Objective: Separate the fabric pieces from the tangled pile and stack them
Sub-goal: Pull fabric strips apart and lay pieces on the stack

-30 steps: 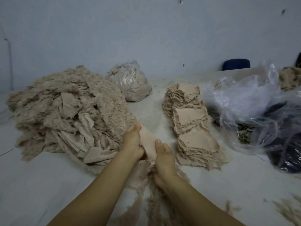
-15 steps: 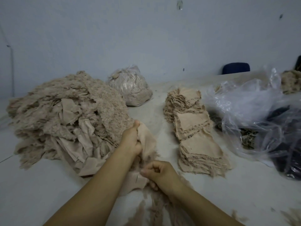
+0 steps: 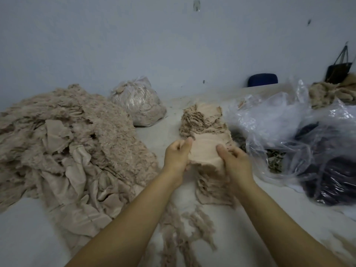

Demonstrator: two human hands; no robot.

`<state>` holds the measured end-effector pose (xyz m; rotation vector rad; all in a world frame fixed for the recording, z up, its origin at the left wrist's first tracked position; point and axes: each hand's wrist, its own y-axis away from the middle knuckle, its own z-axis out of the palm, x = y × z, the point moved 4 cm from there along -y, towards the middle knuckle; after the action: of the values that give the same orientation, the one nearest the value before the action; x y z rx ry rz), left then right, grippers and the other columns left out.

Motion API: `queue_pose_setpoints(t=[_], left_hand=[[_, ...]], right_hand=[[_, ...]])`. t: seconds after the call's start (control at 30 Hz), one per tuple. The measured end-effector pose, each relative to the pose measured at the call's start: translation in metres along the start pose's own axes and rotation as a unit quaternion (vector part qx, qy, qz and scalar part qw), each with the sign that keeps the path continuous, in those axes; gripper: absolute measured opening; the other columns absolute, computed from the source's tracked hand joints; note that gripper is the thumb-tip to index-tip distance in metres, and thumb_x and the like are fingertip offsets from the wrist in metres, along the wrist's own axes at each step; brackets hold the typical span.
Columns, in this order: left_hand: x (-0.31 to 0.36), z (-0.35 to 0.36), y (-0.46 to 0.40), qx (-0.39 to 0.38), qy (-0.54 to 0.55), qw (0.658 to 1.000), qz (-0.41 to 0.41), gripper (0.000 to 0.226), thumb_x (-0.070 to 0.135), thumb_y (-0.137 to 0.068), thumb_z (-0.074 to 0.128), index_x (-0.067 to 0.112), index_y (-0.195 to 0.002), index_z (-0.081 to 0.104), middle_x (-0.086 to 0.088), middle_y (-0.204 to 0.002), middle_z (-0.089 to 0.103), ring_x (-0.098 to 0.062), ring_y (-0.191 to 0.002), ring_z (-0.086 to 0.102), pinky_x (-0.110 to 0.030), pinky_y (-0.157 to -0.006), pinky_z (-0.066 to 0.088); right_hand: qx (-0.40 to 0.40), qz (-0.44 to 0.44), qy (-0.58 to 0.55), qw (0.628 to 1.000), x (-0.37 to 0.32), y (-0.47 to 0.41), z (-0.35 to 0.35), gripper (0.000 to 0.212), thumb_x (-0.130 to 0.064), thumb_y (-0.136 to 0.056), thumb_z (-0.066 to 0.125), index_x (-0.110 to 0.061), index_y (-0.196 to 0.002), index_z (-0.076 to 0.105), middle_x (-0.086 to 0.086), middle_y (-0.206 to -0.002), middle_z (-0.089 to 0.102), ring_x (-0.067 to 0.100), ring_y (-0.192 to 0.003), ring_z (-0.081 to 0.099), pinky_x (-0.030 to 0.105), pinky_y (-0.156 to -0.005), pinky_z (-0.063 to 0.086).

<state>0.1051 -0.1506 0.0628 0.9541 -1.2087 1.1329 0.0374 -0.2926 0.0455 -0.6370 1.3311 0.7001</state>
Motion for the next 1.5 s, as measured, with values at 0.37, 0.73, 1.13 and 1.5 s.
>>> queue_pose_setpoints(t=[0.37, 0.73, 1.13, 1.5], left_hand=[[-0.010, -0.078, 0.014, -0.226, -0.319, 0.919, 0.048, 0.008, 0.019, -0.083, 0.072, 0.017, -0.076, 0.068, -0.001, -0.058, 0.057, -0.006, -0.046, 0.048, -0.021, -0.047, 0.040], [-0.008, -0.185, 0.042, -0.348, -0.713, 0.602, 0.087, 0.019, 0.040, -0.084, 0.067, 0.024, -0.091, 0.072, 0.007, -0.102, 0.056, -0.007, -0.099, 0.044, -0.020, -0.086, 0.037], [0.007, -0.175, 0.028, -0.114, -0.460, 0.870, 0.134, 0.026, 0.030, -0.100, 0.039, 0.017, -0.081, 0.050, 0.005, -0.079, 0.052, -0.009, -0.076, 0.048, -0.029, -0.075, 0.039], [-0.011, -0.155, 0.033, -0.171, -0.292, 0.939, 0.066, 0.034, 0.009, -0.097, 0.046, 0.013, -0.064, 0.047, 0.011, -0.055, 0.050, -0.003, -0.056, 0.046, -0.024, -0.061, 0.038]], right_hand=[[0.040, -0.220, 0.436, 0.872, 0.005, -0.007, -0.022, 0.031, -0.025, -0.088, 0.063, -0.013, -0.116, 0.058, 0.012, -0.113, 0.057, 0.032, -0.111, 0.046, 0.038, -0.092, 0.035], [-0.293, -0.263, 0.327, 0.859, 0.043, 0.102, 0.095, 0.017, -0.030, -0.093, 0.060, -0.017, -0.090, 0.070, -0.008, -0.087, 0.063, -0.001, -0.082, 0.048, 0.018, -0.079, 0.033], [-0.365, -0.083, 0.230, 0.898, 0.066, 0.130, 0.145, 0.029, -0.022, -0.094, 0.058, -0.027, -0.066, 0.059, -0.013, -0.063, 0.053, -0.005, -0.055, 0.046, 0.011, -0.055, 0.035], [-0.318, -0.085, 0.190, 0.925, 0.050, 0.119, 0.139, 0.030, -0.020, -0.095, 0.057, -0.024, -0.066, 0.050, -0.012, -0.061, 0.050, -0.002, -0.059, 0.044, 0.022, -0.064, 0.036]])
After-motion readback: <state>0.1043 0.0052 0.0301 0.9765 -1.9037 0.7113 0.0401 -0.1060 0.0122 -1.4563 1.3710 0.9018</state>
